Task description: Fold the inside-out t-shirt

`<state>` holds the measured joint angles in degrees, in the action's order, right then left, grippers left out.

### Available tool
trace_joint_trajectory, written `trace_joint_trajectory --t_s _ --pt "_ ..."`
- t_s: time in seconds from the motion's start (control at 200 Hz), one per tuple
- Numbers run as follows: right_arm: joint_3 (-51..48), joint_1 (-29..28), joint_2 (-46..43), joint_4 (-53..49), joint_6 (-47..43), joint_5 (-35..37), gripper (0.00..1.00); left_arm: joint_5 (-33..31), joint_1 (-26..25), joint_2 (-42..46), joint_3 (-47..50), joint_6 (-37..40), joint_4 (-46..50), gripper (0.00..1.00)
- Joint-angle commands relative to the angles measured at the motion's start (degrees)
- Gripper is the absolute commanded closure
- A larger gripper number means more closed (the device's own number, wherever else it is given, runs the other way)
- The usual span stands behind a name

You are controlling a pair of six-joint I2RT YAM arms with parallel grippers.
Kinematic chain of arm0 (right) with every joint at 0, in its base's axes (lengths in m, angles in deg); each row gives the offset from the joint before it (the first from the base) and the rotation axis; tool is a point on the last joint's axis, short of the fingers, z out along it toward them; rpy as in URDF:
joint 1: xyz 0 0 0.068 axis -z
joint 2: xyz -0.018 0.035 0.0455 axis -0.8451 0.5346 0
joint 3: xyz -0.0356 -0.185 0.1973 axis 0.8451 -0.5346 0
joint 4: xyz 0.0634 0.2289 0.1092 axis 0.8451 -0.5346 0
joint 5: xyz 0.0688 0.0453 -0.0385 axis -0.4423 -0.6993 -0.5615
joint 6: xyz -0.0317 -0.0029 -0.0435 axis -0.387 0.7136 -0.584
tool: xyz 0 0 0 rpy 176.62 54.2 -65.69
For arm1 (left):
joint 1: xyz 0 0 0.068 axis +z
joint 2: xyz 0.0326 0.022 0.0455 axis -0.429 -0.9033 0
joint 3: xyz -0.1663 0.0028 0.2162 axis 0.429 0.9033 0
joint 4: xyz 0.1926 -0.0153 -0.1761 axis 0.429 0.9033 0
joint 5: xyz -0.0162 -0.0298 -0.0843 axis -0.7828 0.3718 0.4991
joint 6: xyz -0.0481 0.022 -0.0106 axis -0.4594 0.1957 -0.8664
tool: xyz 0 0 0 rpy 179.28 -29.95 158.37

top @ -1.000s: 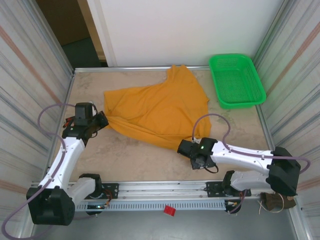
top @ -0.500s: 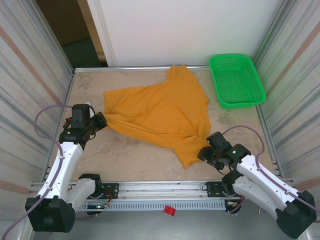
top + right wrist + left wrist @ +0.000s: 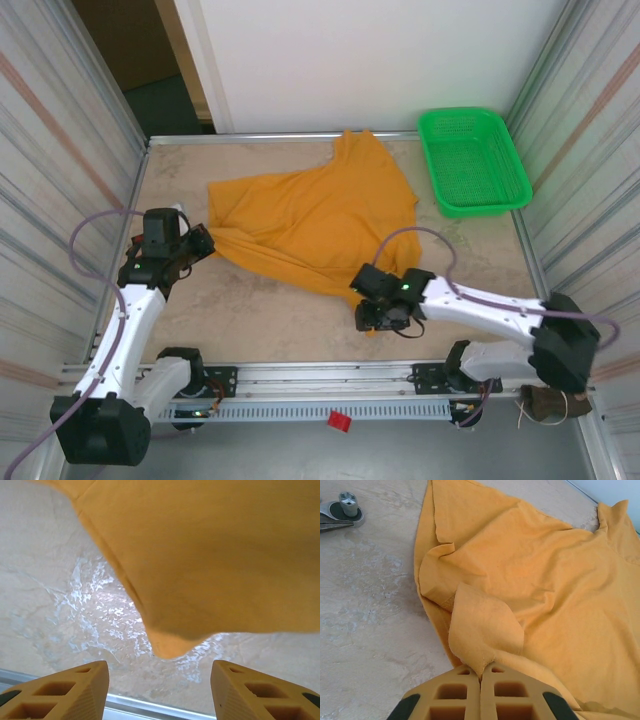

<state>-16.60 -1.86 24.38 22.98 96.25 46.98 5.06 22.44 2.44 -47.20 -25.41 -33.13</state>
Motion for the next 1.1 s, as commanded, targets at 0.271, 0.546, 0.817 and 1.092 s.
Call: trace_joint_trajectory --t_s 0.271,0.546,0.817,1.092 --pt "4.4 -9.0 14.5 -4.0 -2.1 9.2 0.54 0.5 0.5 0.6 -0.7 -0.1 0.5 1.00" --pt "3.7 -9.3 17.8 -2.9 -1.9 10.8 0.85 0.3 0.4 0.5 -1.2 -0.1 0.5 1.00" --pt "16.6 1.5 2.9 -18.4 -14.8 18.2 1.00 3.2 0.4 -2.4 -9.9 0.5 0.8 1.00" --pt "43.8 30.9 -2.8 -17.7 -35.1 7.0 1.00 5.8 0.7 -11.7 -35.6 1.8 2.9 1.00"
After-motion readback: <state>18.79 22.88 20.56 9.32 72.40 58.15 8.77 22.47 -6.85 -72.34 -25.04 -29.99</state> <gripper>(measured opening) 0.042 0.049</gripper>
